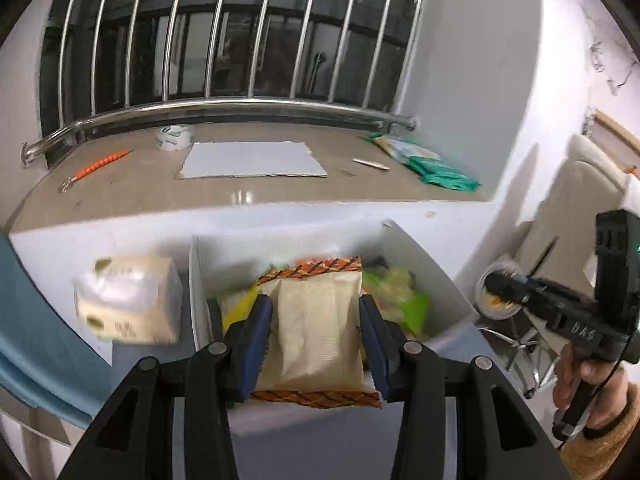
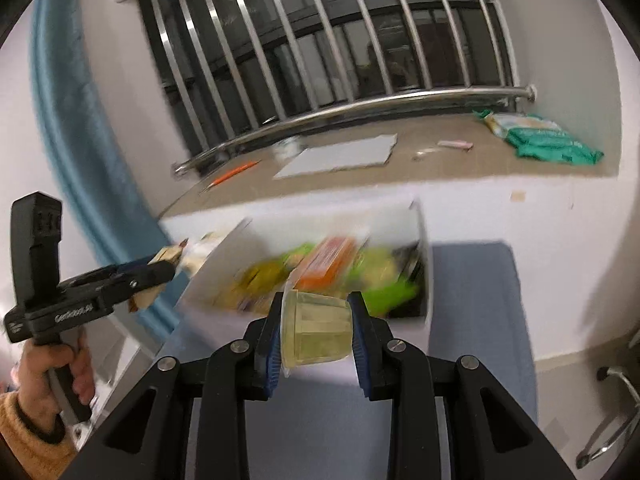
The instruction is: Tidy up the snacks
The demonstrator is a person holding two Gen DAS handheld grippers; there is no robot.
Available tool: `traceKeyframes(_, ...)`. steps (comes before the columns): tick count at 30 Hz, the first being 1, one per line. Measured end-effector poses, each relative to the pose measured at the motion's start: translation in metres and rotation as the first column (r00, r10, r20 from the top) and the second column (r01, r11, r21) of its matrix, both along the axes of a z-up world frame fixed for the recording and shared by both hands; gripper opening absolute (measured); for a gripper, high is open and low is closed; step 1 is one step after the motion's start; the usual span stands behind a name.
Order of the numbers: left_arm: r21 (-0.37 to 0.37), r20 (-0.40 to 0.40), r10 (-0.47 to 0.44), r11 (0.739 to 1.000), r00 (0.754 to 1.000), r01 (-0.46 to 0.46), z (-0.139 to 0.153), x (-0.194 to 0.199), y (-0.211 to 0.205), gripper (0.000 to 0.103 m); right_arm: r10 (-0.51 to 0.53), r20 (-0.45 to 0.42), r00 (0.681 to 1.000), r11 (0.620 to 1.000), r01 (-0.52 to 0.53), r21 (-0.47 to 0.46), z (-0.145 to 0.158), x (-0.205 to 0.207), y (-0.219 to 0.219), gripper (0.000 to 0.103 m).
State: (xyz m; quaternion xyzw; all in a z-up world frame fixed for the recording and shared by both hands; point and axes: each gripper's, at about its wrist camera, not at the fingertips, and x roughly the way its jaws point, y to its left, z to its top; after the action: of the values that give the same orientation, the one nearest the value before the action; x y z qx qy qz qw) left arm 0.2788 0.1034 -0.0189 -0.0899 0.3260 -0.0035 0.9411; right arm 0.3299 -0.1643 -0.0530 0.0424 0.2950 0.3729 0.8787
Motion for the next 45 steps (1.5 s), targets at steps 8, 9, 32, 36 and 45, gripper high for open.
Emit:
traceKeyframes(8,0.058,-0.116,0.033,0.998,0.993,-0.026,-0.015,0.061,0.016,0.103,-0.042,-0.008,0.999,0.997,0.042,-0.062,0.020,0.080,0.035,0.036)
traceKeyframes(9,0.079,-0.122,0.055,0.996,0.991,-0.045,-0.019,0.062,0.017,0.103,-0.034,-0.004,0.999,0.998,0.034,-0.060,0.022,0.084,0.038,0.066)
traceKeyframes(32,-0.016,0.174,0.100,0.995,0.980,-0.099,0.039,-0.068,-0.004,0.103,-0.067,0.230,0.971,0.989,0.095,-0.114,0.052,-0.003,0.035,0.103)
traceKeyframes(36,-0.034,0.212,0.127,0.992,0.969,-0.123,0.048,-0.113,-0.016,0.103,-0.034,0.250,0.968,0.996,0.052,-0.066,0.059,-0.042,0.019,0.103)
traceKeyframes(45,0.105,0.184,0.198,0.970,0.963,-0.219,0.041,-0.201,-0.069,0.103,0.012,0.253,0.967,0.999,-0.004,-0.034,0.062,-0.132,-0.021,0.103)
